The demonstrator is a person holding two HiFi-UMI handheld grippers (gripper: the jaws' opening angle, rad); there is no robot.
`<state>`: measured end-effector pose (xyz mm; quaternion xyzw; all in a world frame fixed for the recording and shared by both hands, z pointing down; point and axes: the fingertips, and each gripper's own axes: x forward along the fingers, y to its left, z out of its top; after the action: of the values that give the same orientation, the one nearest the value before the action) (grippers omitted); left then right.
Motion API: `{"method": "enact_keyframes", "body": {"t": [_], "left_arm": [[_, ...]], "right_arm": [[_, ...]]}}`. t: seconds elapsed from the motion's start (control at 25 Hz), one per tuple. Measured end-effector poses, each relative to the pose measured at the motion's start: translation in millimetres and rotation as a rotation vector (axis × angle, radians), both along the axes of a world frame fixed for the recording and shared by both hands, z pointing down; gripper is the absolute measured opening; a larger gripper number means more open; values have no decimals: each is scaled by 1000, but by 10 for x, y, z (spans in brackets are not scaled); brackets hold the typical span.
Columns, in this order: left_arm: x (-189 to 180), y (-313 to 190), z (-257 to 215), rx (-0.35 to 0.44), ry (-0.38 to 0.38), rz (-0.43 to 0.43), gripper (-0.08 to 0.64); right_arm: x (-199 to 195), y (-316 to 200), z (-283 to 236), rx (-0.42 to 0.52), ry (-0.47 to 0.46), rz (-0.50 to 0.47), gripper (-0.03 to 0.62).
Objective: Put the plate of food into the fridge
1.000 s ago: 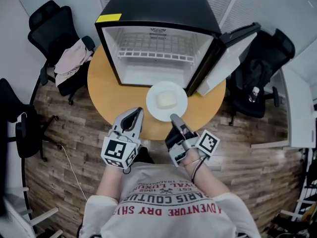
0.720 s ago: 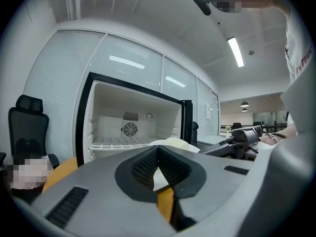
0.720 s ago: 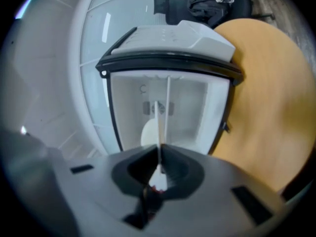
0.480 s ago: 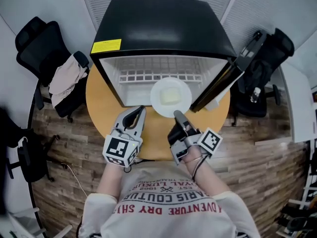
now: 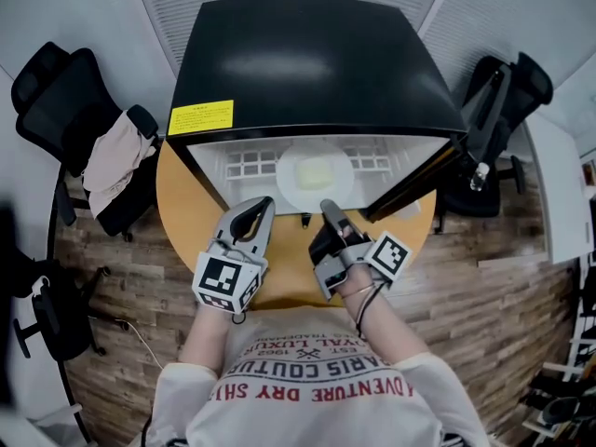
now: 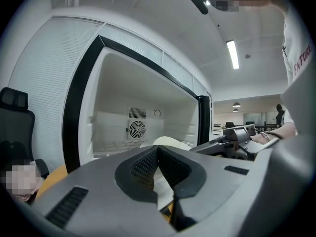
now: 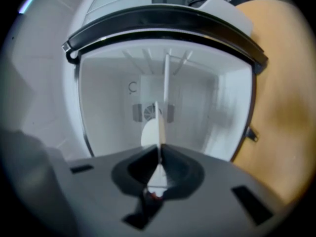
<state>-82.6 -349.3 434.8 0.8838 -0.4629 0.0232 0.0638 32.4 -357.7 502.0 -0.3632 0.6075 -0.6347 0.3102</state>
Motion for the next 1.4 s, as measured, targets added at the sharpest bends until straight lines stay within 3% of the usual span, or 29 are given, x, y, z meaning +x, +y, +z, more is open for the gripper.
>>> {"method": "enact_keyframes", "body": {"t": [0.52,1.4], "left_arm": [[-7,-266,124,-26,14,20,29],[-45,-303,171,-39,42,-7,29]], "right_arm": [[-61,-321,35,-7,3,24,40],[-122,-577,-14,-3,3,56,61]]}}
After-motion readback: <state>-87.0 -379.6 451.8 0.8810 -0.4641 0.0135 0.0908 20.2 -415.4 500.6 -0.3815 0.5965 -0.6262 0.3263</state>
